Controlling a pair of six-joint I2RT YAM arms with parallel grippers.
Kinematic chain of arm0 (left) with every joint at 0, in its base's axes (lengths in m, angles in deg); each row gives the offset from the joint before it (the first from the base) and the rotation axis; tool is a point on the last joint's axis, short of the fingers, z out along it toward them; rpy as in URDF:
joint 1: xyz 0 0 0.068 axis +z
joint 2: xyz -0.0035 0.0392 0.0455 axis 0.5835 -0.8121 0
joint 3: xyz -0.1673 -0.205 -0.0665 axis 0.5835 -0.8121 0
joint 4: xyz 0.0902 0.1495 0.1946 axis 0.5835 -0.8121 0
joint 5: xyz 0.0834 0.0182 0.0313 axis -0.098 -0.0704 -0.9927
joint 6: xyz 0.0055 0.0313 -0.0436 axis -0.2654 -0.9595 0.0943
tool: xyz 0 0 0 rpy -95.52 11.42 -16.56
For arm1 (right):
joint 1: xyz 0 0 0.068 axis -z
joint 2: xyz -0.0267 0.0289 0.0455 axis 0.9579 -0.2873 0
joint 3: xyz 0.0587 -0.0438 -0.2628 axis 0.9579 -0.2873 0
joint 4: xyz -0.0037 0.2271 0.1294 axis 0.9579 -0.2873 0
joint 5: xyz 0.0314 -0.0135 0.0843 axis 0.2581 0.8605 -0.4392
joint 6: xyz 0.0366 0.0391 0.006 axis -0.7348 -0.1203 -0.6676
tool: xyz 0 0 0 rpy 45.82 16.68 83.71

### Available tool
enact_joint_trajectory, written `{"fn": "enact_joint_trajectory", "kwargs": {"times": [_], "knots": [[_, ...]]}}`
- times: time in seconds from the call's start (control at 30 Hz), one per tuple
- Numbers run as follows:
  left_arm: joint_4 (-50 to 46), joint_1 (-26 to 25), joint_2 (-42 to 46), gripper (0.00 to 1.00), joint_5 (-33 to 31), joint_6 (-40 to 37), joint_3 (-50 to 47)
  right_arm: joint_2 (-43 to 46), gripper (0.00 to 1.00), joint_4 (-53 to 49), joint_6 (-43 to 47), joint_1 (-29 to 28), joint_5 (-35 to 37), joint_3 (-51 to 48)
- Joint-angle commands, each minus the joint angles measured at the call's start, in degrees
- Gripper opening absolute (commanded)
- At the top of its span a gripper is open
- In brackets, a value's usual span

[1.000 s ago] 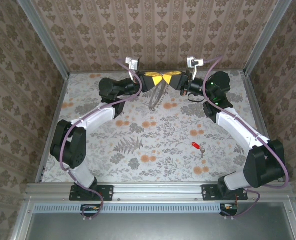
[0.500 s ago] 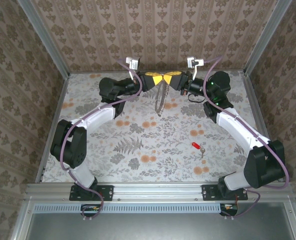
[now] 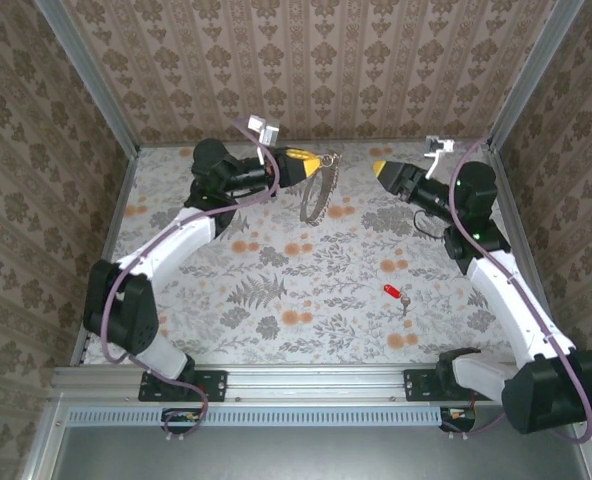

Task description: Put the keys on the keyring

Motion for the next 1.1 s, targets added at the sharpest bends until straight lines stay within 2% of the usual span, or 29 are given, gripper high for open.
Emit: {"fn": "enact_joint_trajectory", "kwargs": {"times": [0.0,0.1,0.17,0.5,0.67,0.8,1.07], "knots": [[-19.2,-1.2,5.5,0.00,-5.1,-20.8,0.1,2.9,0.53,-14.4,2.6,0.5,7.6,-2.1],[-28.0,-2.8,7.9,0.00,-11.2,-29.1,0.1,3.5,0.53,-25.0,5.5,0.4,12.2,-2.6],[-30.3,-3.6,9.1,0.00,-14.3,-31.4,-0.4,3.3,0.53,-30.1,7.1,0.5,15.0,-4.1],[-27.7,-4.9,13.9,0.00,-24.8,-29.7,-6.8,0.4,0.48,-42.8,8.7,-1.8,28.0,-14.2],[-23.9,-4.8,16.1,0.00,-26.5,-28.1,-10.4,-2.2,0.47,-44.9,7.2,-4.3,33.3,-17.1],[-22.6,-5.0,16.5,0.00,-25.6,-27.0,-11.4,-2.7,0.47,-45.1,7.2,-4.9,36.2,-18.8],[-23.6,-5.0,17.2,0.00,-24.1,-27.0,-11.4,-5.5,0.49,-41.4,7.1,-5.0,33.3,-21.9]]}}
